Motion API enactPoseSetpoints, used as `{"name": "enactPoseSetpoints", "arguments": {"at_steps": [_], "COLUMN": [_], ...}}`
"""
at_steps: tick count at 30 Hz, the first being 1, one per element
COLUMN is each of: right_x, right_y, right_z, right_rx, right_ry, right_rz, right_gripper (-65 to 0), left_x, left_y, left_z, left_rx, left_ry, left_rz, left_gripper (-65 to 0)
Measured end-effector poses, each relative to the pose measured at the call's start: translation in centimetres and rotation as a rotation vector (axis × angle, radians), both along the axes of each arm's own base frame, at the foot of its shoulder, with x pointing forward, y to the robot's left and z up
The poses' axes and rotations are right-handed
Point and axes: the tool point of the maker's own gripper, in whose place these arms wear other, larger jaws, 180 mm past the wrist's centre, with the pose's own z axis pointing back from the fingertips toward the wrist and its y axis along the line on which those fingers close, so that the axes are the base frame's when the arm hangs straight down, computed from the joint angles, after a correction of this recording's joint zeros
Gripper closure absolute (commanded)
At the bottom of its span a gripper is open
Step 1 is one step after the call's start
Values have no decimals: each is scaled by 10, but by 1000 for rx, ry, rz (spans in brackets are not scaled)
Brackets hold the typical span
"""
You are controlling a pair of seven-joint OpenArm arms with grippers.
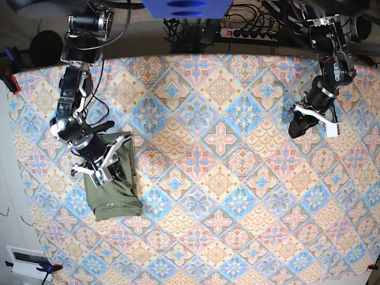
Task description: Layout the t-shirt on the table in an organized manner, then fold the t-shirt properly
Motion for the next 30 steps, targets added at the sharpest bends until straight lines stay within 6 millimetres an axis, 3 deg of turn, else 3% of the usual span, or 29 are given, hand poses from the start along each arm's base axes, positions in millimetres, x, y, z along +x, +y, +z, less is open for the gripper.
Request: {"name": "enactPoseSetpoints", "arguments": {"at_steps": [2, 5, 9, 12, 15, 17, 20, 24, 27, 30], "right_x": [-19, -52, -79, -114, -169, -183, -198, -264, -282, -296], "right_y": [-16, -36, -31, -45, -70, -83, -89, -91, -92, -93], "right_z": [-3, -21, -10, -24, -54, -51, -46, -75, -79, -79], "right_rx": [10, -15, 65, 96, 85, 123, 156, 118, 109, 115], "right_ry": [12, 95, 67, 132, 286, 288, 280, 477, 521, 538], "right_rz": [-49, -102, -92, -145, -226, -275, -294, -324, -328, -329], "right_gripper": [-34, -34, -34, -34, -34, -34, -34, -34, -34, -34], "left_x": [-7, -22, -42, -60, -87, -107, -127, -175, -210, -217], "left_y": [-8, -17, -26, -20, -3, 16, 26, 28, 34, 42], "left_z": [13, 22, 26, 18, 5, -1, -7, -24, -39, -43], "left_rx": [28, 59, 83, 134, 156, 188, 209, 228, 292, 360], "left_ry": [-26, -29, -14, 38, 116, 171, 225, 359, 480, 492], "left_rz": [-33, -61, -97, -114, -69, -29, -17, -37, -56, -51], "left_gripper": [0, 0, 0, 0, 0, 0, 0, 0, 0, 0]}}
